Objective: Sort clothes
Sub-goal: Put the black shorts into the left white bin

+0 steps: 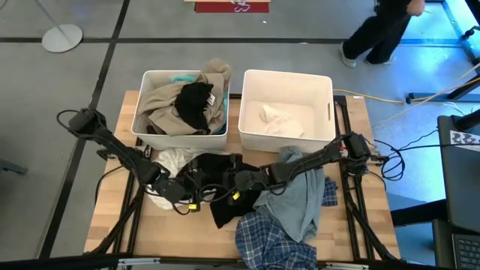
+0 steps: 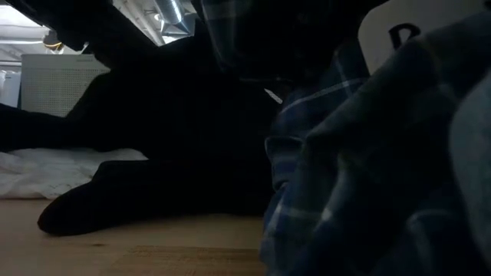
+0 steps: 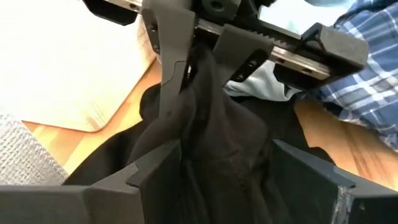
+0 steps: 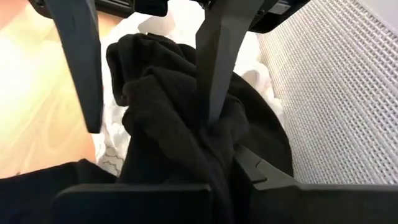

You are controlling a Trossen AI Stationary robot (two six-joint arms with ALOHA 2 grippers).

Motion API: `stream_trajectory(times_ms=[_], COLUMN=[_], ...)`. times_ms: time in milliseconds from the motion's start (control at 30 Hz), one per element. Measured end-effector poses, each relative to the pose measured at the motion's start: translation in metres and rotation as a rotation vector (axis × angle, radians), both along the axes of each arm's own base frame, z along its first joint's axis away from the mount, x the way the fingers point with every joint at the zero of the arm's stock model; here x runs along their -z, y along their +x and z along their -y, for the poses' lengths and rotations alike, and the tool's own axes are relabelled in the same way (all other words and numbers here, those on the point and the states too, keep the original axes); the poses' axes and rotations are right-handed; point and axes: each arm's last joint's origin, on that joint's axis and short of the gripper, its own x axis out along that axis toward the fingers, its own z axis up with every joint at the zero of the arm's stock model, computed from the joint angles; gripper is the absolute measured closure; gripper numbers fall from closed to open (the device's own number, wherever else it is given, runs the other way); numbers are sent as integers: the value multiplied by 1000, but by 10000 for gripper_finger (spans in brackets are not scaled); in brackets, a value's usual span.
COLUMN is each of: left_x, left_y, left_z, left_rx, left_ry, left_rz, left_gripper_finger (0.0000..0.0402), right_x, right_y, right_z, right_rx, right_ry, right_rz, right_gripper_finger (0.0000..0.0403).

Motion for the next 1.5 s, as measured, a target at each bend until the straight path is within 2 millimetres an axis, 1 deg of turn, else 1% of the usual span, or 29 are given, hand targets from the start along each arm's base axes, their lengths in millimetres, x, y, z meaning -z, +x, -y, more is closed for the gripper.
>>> stream_trajectory(times_ms=[300, 467, 567, 700, 767, 833, 900, 1033, 1133, 1200, 1267, 1333, 1433, 1500], left_x=[0, -9, -17, -22, -21, -14, -8, 2, 5, 6, 3, 1, -1, -2], left_y=[1, -3, -5, -8, -9, -10, -10, -7, -4, -2, 0, 1, 3, 3], left_z=[-1, -4, -7, -8, -8, -9, -8, -5, -3, -2, 0, 1, 1, 1], left_rx=[-29, -34, -55, -56, -58, -62, -52, -43, -31, -14, 1, 18, 34, 39], left_ry=[24, 29, 38, 50, 48, 30, -9, -34, -28, -19, -15, -8, 9, 18], left_rz=[12, 43, 75, 90, 76, 32, -15, -56, -56, -50, -22, 0, 15, 22], left_gripper_finger=[164, 164, 164, 164, 164, 164, 164, 164, 164, 166, 176, 194, 236, 270], right_x=[-6, -8, -9, -7, -8, -9, -14, -33, -48, -54, -55, -55, -55, -56], right_y=[2, 1, 0, -1, -1, 0, 0, 7, 11, 13, 13, 13, 14, 14], right_z=[-6, -10, -11, -10, -11, -11, -11, -14, -16, -17, -17, -18, -18, -18], right_rx=[-14, 24, 45, 66, 66, 65, 49, 20, -42, -64, -76, -90, -95, -75], right_ry=[-24, -30, 11, 39, 41, 32, 2, -18, -4, 17, 26, 31, 40, 99], right_rz=[41, 46, 37, 23, 34, 50, 57, 106, 154, 195, 206, 205, 210, 225], right_gripper_finger=[388, 387, 387, 387, 387, 387, 387, 387, 387, 387, 387, 386, 384, 382])
